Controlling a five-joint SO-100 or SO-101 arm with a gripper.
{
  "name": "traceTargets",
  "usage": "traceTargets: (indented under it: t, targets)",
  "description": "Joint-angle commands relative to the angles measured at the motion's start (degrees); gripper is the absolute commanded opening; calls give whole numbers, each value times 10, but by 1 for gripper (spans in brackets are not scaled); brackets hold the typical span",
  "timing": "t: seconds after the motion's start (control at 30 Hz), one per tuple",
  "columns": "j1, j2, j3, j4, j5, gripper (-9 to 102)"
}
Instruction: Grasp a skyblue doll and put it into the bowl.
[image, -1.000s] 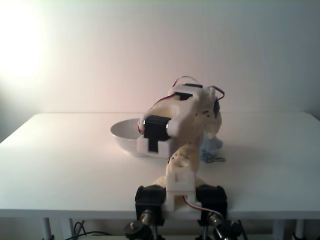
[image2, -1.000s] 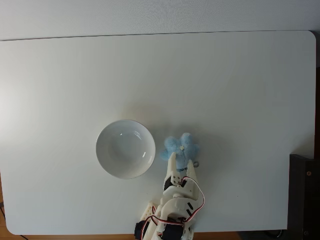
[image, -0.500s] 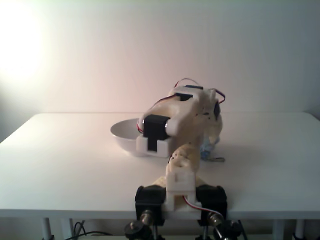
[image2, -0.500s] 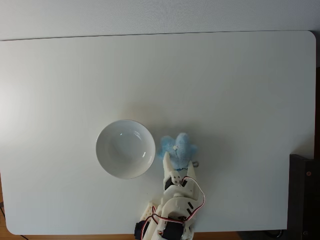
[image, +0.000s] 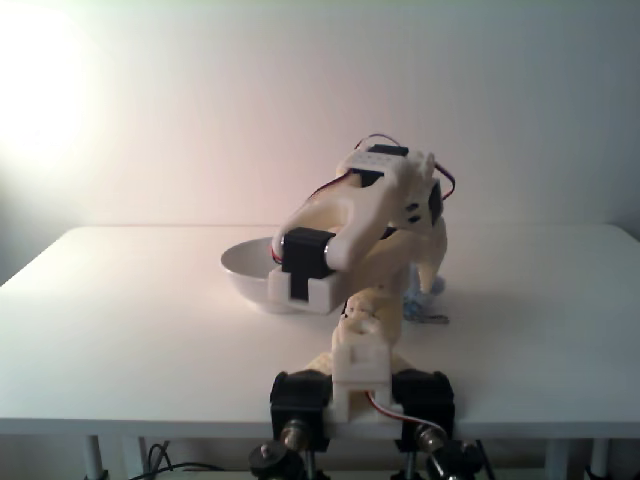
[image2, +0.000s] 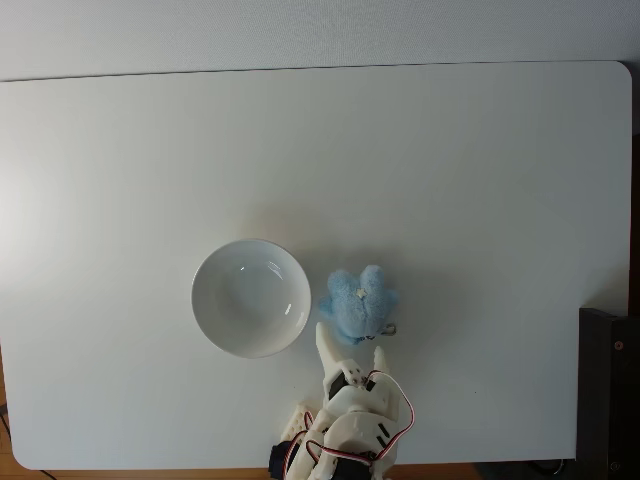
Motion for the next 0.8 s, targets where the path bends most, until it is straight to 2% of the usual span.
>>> traceTargets:
  t: [0.0,0.13,0.37,0.67,0.77]
  targets:
    - [1,134,-38,69,-4,50]
    - [1,134,-77,109,-4,50]
    - [2,105,-140,116,-4,50]
    - [2,-255,-312,105,-3,50]
    - [2,-394,-371,79,-3,50]
